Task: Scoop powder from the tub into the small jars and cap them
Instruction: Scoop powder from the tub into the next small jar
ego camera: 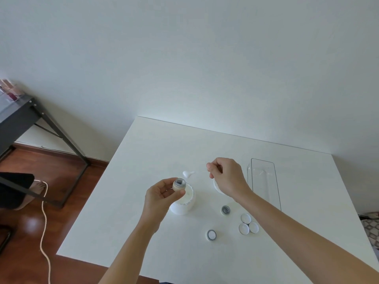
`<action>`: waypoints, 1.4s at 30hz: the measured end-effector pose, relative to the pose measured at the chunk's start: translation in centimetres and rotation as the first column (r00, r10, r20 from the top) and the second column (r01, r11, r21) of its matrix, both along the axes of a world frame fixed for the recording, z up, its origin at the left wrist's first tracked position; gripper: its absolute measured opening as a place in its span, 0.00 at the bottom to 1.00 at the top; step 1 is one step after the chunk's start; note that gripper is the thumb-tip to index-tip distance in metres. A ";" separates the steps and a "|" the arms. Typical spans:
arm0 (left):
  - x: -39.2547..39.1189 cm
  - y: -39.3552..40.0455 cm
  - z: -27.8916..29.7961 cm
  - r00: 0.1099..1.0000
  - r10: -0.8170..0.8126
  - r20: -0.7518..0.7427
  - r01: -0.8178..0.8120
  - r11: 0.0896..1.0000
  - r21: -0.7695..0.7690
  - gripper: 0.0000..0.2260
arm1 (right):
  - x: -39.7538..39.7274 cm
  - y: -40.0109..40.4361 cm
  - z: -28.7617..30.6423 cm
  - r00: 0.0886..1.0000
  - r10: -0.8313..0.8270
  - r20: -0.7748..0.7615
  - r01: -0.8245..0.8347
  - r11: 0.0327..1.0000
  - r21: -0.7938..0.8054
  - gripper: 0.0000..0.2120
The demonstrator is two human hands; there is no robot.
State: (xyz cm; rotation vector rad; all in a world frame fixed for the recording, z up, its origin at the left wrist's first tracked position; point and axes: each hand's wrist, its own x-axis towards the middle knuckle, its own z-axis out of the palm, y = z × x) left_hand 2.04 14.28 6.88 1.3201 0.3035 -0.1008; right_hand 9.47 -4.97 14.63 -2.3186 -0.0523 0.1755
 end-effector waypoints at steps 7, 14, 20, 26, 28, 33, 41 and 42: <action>-0.1 -0.4 0.9 0.999 -0.038 -0.005 0.037 0.998 -0.058 0.14 | -1.4 0.7 -0.3 0.976 0.038 0.214 -0.063 0.991 0.114 0.09; 0.0 -0.5 1.5 0.999 -0.049 -0.023 0.047 0.994 -0.097 0.19 | -2.4 0.6 -0.8 0.860 0.217 0.463 -0.226 0.973 -0.035 0.10; 0.0 -0.4 1.7 0.999 -0.041 -0.033 0.037 0.993 -0.116 0.19 | -2.5 -0.2 -0.8 0.669 0.412 0.619 -0.319 0.911 -0.262 0.07; 0.3 -0.4 1.6 0.999 -0.025 -0.044 0.019 0.992 -0.128 0.20 | -2.5 -0.7 -0.4 0.638 0.433 0.637 -0.321 0.901 -0.291 0.05; 0.4 -0.4 1.5 0.999 -0.014 -0.043 0.009 0.992 -0.129 0.20 | -2.5 -0.9 -0.4 0.647 0.416 0.639 -0.308 0.909 -0.280 0.05; 0.5 -0.2 1.1 0.998 0.028 -0.050 -0.034 0.992 -0.122 0.26 | -2.3 -1.1 -0.6 0.700 0.369 0.611 -0.300 0.929 -0.217 0.12; 0.0 1.0 0.3 0.998 0.048 -0.037 -0.053 0.985 -0.164 0.22 | -1.2 -0.9 -1.6 0.984 -0.028 0.178 -0.006 0.982 0.187 0.08; -0.2 1.2 0.1 0.998 0.046 -0.033 -0.051 0.984 -0.173 0.22 | -1.0 -0.8 -1.9 0.994 -0.027 0.105 0.008 0.984 0.177 0.08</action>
